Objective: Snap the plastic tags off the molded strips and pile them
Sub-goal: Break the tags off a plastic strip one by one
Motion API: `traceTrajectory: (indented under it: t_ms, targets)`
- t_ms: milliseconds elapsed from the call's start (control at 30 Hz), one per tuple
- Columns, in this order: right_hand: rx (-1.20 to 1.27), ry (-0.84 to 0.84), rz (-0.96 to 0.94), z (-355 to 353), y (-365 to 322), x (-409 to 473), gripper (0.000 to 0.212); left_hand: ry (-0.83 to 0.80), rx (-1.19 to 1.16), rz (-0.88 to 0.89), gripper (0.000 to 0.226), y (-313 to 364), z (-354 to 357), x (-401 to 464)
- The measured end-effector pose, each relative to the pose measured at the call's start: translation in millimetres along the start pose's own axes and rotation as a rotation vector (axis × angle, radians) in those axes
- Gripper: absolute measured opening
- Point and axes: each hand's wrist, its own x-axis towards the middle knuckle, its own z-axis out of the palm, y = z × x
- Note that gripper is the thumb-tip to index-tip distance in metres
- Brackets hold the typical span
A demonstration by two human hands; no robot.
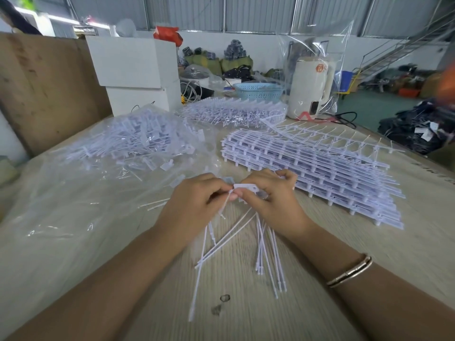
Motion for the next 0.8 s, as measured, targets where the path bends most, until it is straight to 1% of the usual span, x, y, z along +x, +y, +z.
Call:
traceTrajectory:
  t_ms: [100, 167, 233, 300, 333, 433, 467, 533, 567, 633, 667, 700, 767, 800]
  targets:
    - [0.174, -0.035, 0.071, 1, -1, 1, 0.010, 0.034, -0.042, -0.024, 0.010, 0, 1, 0]
    - [0.377, -0.042, 0.146, 0, -2, 2, 0.008, 0.060, -0.197, -0.104, 0.007, 0, 4, -1]
    - [0.619, 0.003, 0.297, -5, -3, 2, 0.010, 0.100, -0.346, -0.239, 0.003, -2, 6, -1]
    - [0.736, 0.029, 0.435, -9, -1, 1, 0.010, 0.146, -0.377, -0.284, 0.003, -6, 5, -1]
    - [0.673, 0.022, 0.451, -11, 1, 1, 0.009, 0.154, -0.345, -0.266, 0.005, -8, 4, -1]
    - [0.133, -0.059, 0.346, -8, 16, 3, 0.007, 0.101, -0.091, -0.108, 0.017, -11, 3, 0]
    - [-0.002, -0.097, 0.339, -6, 20, 3, 0.009, 0.081, -0.034, -0.068, 0.021, -10, 4, 0]
    - [-0.215, -0.142, 0.349, -1, 22, 3, 0.022, 0.058, 0.009, -0.059, 0.031, -7, 7, -1]
    - [-0.277, -0.123, 0.316, 1, 20, 3, 0.025, 0.052, 0.015, -0.065, 0.036, -6, 8, -1]
    - [-0.251, -0.019, 0.204, 1, 14, 2, 0.023, 0.030, 0.030, -0.058, 0.044, -4, 8, -3]
    - [-0.186, 0.026, 0.150, 1, 9, 2, 0.025, 0.013, 0.039, -0.044, 0.046, -3, 8, -4]
    - [-0.126, 0.043, 0.109, 2, 5, 1, 0.032, -0.003, 0.048, -0.030, 0.047, -2, 8, -4]
    - [-0.075, -0.003, 0.065, 6, -2, -1, 0.043, -0.021, 0.056, 0.005, 0.049, 2, 7, -5]
    - [-0.093, -0.049, 0.047, 7, -4, -1, 0.041, -0.025, 0.061, 0.022, 0.049, 4, 7, -5]
